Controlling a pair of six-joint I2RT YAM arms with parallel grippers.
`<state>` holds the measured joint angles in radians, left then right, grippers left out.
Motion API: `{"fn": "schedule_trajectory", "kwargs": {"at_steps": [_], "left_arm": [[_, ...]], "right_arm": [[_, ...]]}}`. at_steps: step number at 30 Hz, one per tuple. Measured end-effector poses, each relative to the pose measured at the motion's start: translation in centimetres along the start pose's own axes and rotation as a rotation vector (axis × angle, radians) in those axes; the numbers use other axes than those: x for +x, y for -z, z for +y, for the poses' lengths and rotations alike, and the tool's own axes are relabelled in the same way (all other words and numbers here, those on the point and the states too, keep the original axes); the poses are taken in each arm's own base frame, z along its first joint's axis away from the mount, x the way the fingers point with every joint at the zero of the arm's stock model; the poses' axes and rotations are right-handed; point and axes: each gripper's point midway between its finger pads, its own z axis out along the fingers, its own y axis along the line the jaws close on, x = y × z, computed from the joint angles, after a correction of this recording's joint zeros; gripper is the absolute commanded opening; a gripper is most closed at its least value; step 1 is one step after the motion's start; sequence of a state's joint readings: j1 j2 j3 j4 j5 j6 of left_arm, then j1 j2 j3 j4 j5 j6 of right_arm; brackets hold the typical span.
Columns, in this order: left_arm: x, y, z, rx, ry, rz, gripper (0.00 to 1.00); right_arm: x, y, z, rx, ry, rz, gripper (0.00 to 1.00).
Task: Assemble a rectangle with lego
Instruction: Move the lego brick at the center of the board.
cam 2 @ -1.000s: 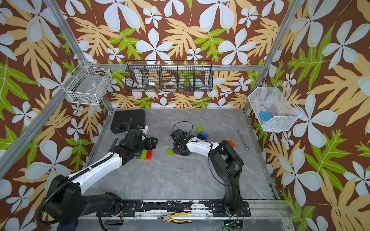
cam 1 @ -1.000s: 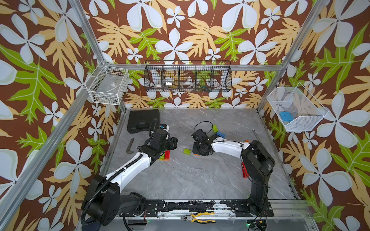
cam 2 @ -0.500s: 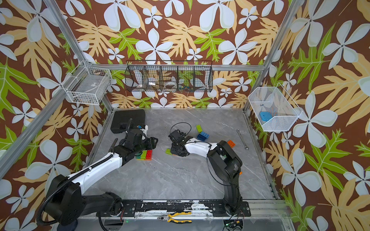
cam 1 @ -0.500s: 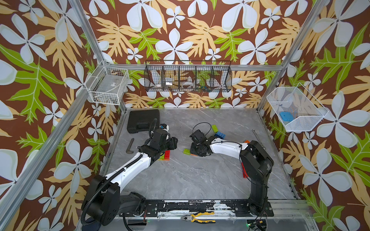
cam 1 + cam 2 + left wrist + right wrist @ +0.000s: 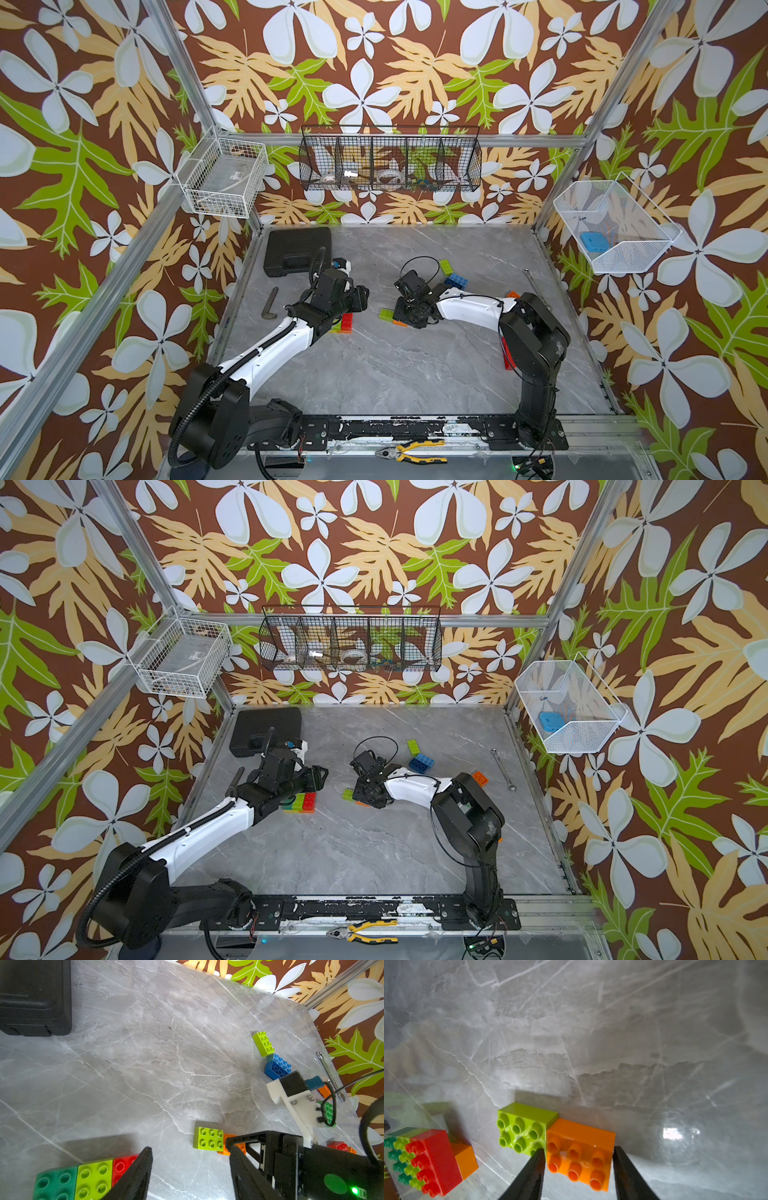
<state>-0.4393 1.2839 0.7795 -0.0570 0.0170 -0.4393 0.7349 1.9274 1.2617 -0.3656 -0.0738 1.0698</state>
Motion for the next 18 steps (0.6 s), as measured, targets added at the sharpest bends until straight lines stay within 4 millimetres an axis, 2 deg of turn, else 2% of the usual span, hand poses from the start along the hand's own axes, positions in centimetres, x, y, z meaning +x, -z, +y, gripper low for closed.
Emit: {"fn": "schedule_trajectory", "kwargs": {"at_steps": [7,12,15,18], "left_arm": [[-0.1,0.0,-0.2,0.012,0.003,-0.002,0.62],[0.0,-0.1,-0.2,0.011,0.003,0.0,0.61],[0.1,-0.1,-0.1,0.008,0.003,0.002,0.61],[0.1,-0.2,0.0,0.005,0.003,0.003,0.61]], "right_arm": [[-0.5,0.1,-0.5,-0.01,-0.039,-0.009,0.44],[-1.0,0.4,0.0,-0.025,-0.03,-0.017,0.51],[-2.0,2.8,0.4,-0.022,0.068,-0.063,0.53],[-3.6,5.7,0.7,-0.003,0.195,-0.141,0.46]]}}
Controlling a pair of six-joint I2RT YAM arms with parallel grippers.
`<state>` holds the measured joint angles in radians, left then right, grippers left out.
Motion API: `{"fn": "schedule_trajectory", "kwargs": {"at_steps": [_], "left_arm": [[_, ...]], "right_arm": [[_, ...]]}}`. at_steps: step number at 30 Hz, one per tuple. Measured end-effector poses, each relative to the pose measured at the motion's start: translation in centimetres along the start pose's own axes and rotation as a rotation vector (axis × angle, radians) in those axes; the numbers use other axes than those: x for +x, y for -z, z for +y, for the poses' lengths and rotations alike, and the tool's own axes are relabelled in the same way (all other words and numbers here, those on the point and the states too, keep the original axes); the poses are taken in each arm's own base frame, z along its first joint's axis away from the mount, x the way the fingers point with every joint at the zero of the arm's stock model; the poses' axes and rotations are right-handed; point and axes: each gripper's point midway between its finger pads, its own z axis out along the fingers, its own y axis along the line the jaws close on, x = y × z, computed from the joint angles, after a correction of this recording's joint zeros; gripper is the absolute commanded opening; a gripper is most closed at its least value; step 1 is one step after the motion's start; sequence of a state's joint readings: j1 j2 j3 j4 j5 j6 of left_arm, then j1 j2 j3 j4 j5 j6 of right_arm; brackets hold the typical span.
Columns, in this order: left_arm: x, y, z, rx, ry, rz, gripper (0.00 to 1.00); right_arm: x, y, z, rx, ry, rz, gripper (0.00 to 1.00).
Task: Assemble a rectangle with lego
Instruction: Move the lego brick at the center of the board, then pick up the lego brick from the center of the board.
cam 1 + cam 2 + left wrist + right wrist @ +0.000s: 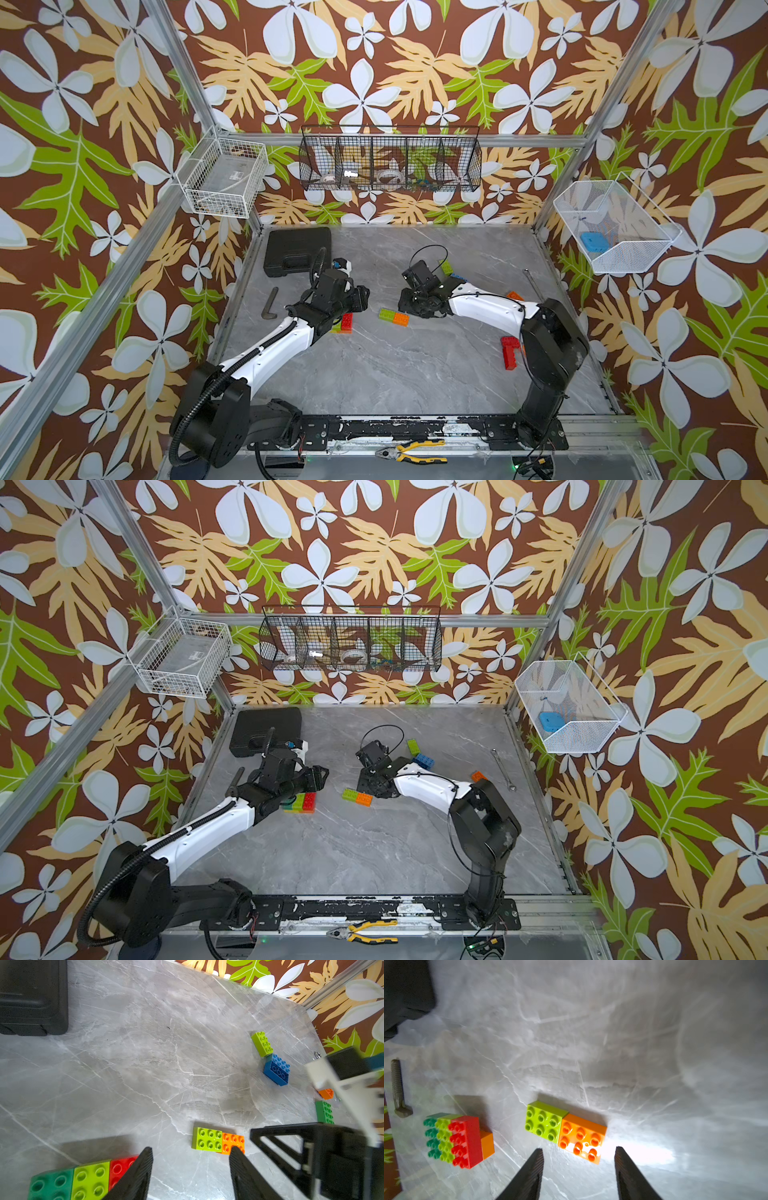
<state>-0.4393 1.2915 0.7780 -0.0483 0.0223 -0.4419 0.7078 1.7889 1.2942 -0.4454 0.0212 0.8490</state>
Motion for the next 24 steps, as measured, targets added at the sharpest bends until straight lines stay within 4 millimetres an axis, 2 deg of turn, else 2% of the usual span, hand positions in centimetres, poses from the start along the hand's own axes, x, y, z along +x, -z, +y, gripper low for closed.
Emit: {"fn": "schedule_trajectory", "kwargs": {"at_steps": [2,5,8,11,13,15,18,20,22,24], "left_arm": [[0.0,-0.1,0.0,-0.001,0.0,0.001,0.61],[0.0,-0.3,0.1,-0.007,0.0,0.004,0.61],[0.0,-0.6,0.2,-0.015,0.001,0.009,0.6],[0.2,-0.9,0.5,-0.027,0.002,0.016,0.6],[0.3,-1.0,0.7,-0.03,0.004,0.018,0.6],[0.3,-1.0,0.7,-0.031,0.003,0.018,0.6],[-0.1,-0.6,0.5,-0.026,0.001,0.006,0.62],[-0.5,-0.3,0.3,-0.018,0.0,-0.008,0.64],[-0.7,-0.2,-0.4,-0.003,-0.008,-0.019,0.66],[-0.7,-0.1,-2.1,0.03,-0.032,-0.019,0.68]], "right_arm": [[0.5,0.5,-0.9,0.041,0.069,-0.007,0.39],[4.3,0.6,-1.9,0.068,0.137,0.072,0.31],[7.0,0.2,-1.4,0.052,0.149,0.121,0.25],[7.7,-0.7,-1.2,0.047,0.118,0.132,0.24],[7.5,-0.5,-1.1,0.039,0.114,0.129,0.25],[6.3,0.2,-0.9,0.024,0.101,0.105,0.26],[2.4,1.9,-2.2,0.023,0.069,0.027,0.35],[-0.6,2.7,-4.7,0.056,0.042,-0.023,0.41],[-3.7,3.0,-8.5,0.125,0.009,-0.057,0.48],[-5.9,3.1,-12.0,0.19,-0.021,-0.084,0.52]]}}
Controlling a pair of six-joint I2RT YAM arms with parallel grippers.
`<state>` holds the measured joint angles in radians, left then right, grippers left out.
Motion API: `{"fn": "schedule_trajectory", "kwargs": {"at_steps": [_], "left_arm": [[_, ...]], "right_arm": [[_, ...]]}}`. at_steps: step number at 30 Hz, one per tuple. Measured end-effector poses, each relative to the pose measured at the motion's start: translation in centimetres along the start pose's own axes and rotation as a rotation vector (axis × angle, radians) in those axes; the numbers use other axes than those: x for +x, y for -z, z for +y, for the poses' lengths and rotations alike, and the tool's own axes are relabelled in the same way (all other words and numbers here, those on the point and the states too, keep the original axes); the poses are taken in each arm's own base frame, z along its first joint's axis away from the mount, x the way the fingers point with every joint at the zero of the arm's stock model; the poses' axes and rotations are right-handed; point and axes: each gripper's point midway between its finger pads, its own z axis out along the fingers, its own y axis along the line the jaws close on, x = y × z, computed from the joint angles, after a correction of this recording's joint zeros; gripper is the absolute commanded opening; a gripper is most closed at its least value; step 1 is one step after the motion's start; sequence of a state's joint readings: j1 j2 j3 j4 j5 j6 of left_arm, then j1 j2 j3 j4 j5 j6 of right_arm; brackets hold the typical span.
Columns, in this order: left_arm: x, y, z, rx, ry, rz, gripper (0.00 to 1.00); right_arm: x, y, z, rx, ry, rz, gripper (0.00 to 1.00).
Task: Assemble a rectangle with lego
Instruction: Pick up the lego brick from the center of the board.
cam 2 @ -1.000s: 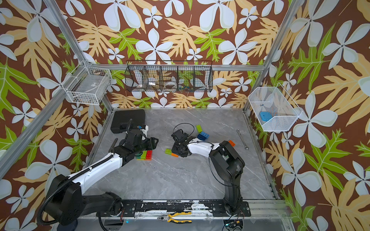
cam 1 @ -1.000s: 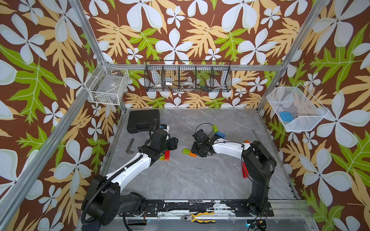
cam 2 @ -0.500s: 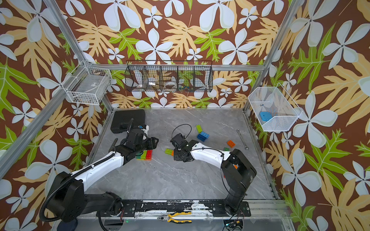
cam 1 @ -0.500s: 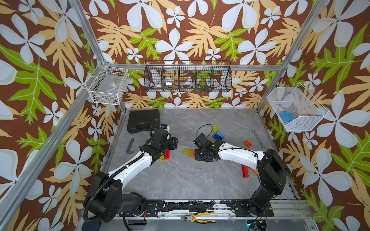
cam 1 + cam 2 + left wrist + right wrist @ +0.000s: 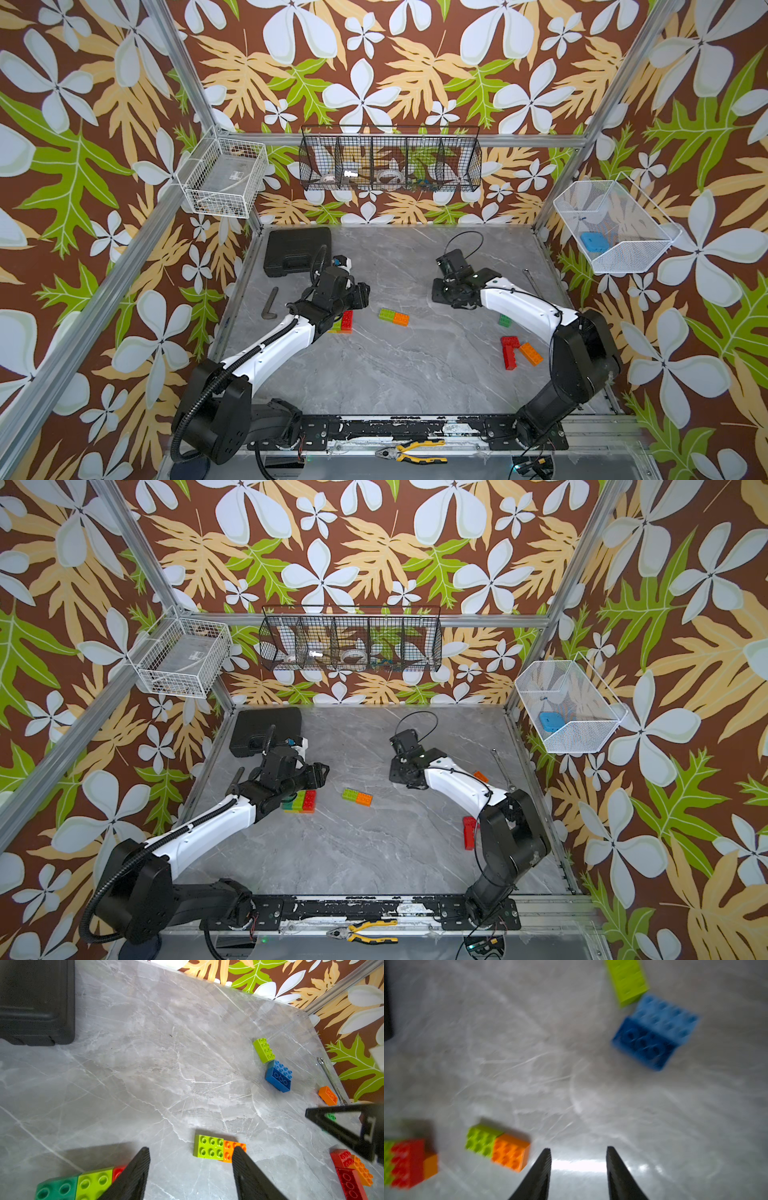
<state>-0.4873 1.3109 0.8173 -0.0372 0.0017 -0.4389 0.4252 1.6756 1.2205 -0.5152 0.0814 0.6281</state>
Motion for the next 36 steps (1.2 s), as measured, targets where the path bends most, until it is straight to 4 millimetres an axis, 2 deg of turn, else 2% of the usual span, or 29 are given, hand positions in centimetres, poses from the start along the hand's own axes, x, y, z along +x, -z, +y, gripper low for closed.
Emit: {"fn": "schedule_trajectory", "kwargs": {"at_steps": [1,3,6,9,15,19,24,28,33,36], "left_arm": [[0.1,-0.1,-1.4,0.031,-0.018,-0.001,0.69],[0.6,-0.4,-3.5,0.074,-0.047,0.01,0.69],[1.7,-1.0,-5.8,0.114,-0.084,0.038,0.7],[2.0,-1.0,-7.0,0.141,-0.098,0.036,0.7],[1.7,-0.9,-7.3,0.149,-0.1,0.019,0.69],[1.6,-0.9,-7.3,0.152,-0.1,0.014,0.68],[1.6,-1.0,-7.4,0.153,-0.101,0.012,0.67],[1.6,-1.0,-7.4,0.154,-0.104,0.011,0.67],[1.6,-1.1,-7.5,0.158,-0.113,0.011,0.66],[1.6,-1.1,-7.5,0.158,-0.117,0.01,0.66]], "right_arm": [[-1.1,-0.3,-1.8,0.039,-0.014,-0.012,0.55],[-2.6,-0.9,-3.4,0.068,-0.016,-0.023,0.59],[-4.5,-2.7,-3.2,0.082,0.036,-0.025,0.62],[-4.9,-4.8,-2.9,0.093,0.085,-0.006,0.64],[-4.1,-7.9,-2.6,0.098,0.139,0.047,0.65],[-3.1,-9.0,-1.8,0.095,0.187,0.073,0.65],[-3.2,-9.5,-1.6,0.118,0.236,0.064,0.62],[-1.7,-10.1,-0.8,0.125,0.282,0.109,0.58],[-1.3,-10.1,-1.4,0.189,0.329,0.125,0.46],[-1.3,-10.0,-1.7,0.205,0.331,0.126,0.33]]}}
